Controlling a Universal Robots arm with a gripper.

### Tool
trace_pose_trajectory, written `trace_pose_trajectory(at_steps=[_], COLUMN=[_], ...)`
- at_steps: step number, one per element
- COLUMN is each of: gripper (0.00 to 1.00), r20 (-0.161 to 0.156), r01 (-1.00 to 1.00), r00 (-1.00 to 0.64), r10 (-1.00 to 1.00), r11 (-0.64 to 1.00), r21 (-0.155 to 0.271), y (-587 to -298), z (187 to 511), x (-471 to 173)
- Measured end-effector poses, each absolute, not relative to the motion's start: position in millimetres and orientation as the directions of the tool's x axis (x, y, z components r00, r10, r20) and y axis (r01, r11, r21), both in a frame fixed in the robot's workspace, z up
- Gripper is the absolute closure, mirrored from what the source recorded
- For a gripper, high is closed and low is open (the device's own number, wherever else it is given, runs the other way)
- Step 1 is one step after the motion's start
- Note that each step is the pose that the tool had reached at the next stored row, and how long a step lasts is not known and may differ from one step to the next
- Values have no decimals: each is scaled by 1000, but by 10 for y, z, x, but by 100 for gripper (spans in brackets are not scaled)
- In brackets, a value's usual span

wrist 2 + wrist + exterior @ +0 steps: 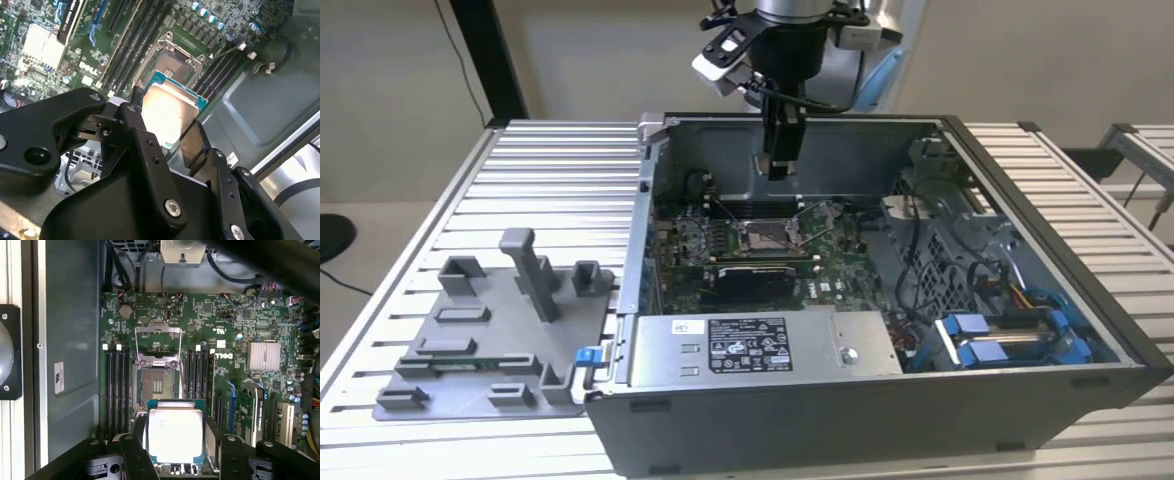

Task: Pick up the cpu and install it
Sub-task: 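Place the cpu into insertion slot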

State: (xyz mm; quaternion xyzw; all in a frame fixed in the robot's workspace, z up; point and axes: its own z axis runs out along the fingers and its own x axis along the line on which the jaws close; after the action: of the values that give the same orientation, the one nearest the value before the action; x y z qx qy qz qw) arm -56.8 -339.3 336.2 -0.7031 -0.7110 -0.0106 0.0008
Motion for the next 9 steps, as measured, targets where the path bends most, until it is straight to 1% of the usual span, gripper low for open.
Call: trace_pose_trajectory(at_steps=[9], gripper=[100], r20=[19], r01=[1000], r00=[-10], r10=[1000], r11=[9], r21=[14], y=[-3309], z=[3197], x=[-567])
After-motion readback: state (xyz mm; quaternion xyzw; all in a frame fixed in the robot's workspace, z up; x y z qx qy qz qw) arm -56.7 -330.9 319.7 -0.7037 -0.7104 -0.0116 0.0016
